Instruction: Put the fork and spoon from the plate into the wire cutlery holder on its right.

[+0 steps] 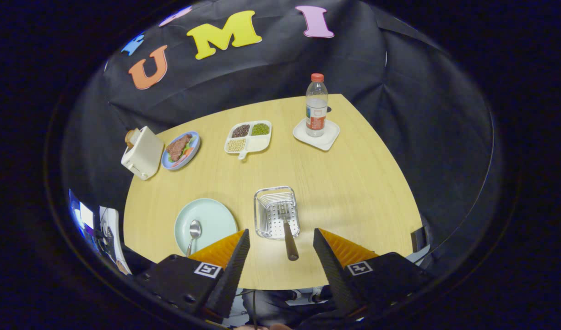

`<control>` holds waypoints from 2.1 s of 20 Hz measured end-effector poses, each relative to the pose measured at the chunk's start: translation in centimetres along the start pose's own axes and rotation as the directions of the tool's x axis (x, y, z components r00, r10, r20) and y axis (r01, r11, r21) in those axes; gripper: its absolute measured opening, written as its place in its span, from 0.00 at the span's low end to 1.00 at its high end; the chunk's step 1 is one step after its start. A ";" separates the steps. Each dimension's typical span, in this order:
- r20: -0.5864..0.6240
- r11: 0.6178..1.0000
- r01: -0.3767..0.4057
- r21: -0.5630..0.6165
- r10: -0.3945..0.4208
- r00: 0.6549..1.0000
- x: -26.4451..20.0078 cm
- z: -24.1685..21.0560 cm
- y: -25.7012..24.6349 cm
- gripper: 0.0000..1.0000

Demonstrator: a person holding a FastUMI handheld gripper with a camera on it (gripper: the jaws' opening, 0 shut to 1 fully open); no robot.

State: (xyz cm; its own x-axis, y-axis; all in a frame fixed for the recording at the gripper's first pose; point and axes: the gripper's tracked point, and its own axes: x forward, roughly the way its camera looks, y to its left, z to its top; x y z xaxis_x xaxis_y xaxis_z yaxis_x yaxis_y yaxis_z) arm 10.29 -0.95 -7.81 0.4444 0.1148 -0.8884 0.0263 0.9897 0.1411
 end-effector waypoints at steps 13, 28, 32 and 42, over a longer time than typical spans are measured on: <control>0.083 0.995 -0.031 -0.095 0.039 0.996 -1.7 -7.5 10.7 0.97; -0.116 0.992 -0.073 -0.099 0.061 0.991 9.9 -14.3 20.0 0.97; -0.132 0.995 -0.063 -0.072 0.053 0.990 12.4 -14.1 20.5 0.96; -0.194 0.997 -0.013 -0.081 -0.003 0.981 15.2 -15.1 19.9 0.38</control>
State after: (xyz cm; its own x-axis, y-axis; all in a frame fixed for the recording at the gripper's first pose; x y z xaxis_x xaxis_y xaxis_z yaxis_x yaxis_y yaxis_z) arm 4.04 21.85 -25.15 0.2617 0.1265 -0.9568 -0.0524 0.9918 0.1168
